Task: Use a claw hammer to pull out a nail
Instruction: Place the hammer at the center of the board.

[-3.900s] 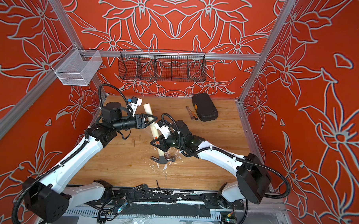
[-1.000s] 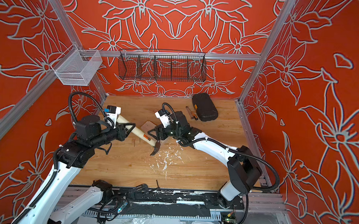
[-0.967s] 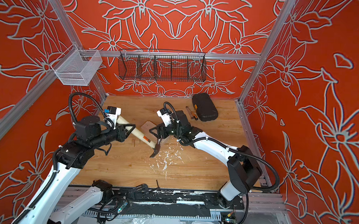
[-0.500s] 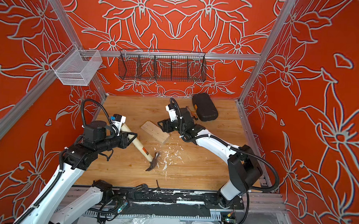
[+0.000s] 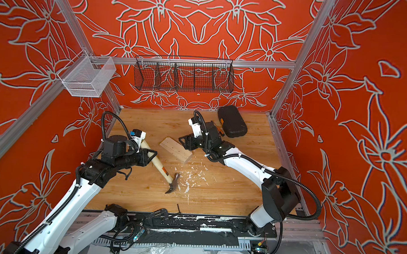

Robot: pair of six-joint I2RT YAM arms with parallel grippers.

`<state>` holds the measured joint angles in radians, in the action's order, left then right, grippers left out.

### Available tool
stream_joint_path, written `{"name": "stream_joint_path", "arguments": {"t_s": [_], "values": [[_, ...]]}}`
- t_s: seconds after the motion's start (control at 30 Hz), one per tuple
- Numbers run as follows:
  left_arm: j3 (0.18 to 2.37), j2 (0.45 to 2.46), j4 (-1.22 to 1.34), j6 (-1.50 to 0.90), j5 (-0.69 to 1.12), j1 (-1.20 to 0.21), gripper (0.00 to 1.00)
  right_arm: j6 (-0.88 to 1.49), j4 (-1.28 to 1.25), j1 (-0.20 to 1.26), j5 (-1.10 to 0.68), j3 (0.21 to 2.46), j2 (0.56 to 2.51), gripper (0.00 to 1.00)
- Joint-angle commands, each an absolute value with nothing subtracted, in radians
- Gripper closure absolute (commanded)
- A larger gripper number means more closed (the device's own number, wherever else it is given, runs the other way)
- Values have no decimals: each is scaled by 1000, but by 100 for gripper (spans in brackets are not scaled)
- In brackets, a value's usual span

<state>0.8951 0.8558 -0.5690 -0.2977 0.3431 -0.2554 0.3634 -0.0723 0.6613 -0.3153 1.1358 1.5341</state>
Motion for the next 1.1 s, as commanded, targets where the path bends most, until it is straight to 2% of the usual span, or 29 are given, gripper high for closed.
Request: {"name": "stream_joint_path", "arguments": {"t_s": [0.0,0.23,0.5,1.07], "values": [[881,826,-418,-357,389,-257,100,368,-84,657,-335,1121,1509,30],[749,783,-293,-446,388,-257,100,379,-97,655,-351,1104,1497,30],[556,717,-163,-559,291,-271,100,378,-98,656,-354,1091,1485,30],[338,637,-144,-677,90,-275,98,376,-92,655,-359,1089,1475,30]]}}
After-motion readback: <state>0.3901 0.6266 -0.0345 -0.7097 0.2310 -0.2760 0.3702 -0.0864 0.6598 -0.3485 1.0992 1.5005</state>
